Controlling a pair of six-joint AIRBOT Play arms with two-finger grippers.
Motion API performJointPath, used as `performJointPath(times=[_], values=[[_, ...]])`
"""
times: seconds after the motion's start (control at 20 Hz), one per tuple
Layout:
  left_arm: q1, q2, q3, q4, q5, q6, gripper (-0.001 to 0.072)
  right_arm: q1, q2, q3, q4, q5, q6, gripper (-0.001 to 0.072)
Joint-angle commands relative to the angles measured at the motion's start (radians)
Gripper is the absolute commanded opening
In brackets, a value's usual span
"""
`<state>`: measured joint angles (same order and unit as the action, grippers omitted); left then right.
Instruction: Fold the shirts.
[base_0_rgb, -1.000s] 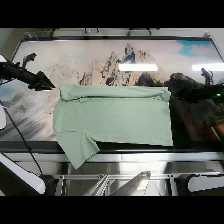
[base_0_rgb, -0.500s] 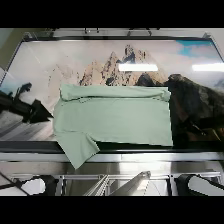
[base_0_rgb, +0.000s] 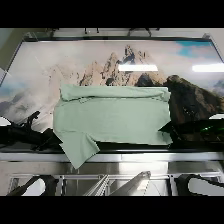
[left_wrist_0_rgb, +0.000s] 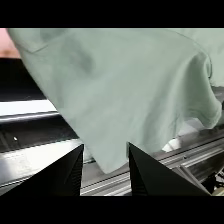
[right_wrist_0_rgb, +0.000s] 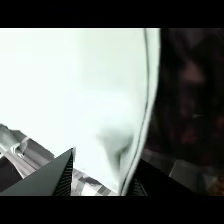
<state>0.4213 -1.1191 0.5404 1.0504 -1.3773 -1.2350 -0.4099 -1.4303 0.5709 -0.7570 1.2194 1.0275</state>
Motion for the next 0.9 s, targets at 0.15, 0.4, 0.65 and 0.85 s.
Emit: performJointPath(times=[0.15,0.4,0.65,0.85], values=[[0.001,-0.088,-0.048,0.006,0.090,-0.001,0.0293,0.035,-0.022,-0.005,0.002,-0.097,-0.057,0.0431],[-0.003,-0.220,-0.050,-0.001,0.135,0.027,0.0293,0.035,-0.022,-0.005,0.003,-0.090,-0.063,0.0431],[-0.106,-0.270,-0.008,-0.175,0.246,0.153,0.0283,0.035,-0.022,-0.005,0.003,-0.085,-0.063,0.0431],[-0.145,-0.270,0.082,-0.145,0.227,0.118,0.0021,0.035,-0.022,-0.005,0.003,-0.071,-0.063,0.0322]])
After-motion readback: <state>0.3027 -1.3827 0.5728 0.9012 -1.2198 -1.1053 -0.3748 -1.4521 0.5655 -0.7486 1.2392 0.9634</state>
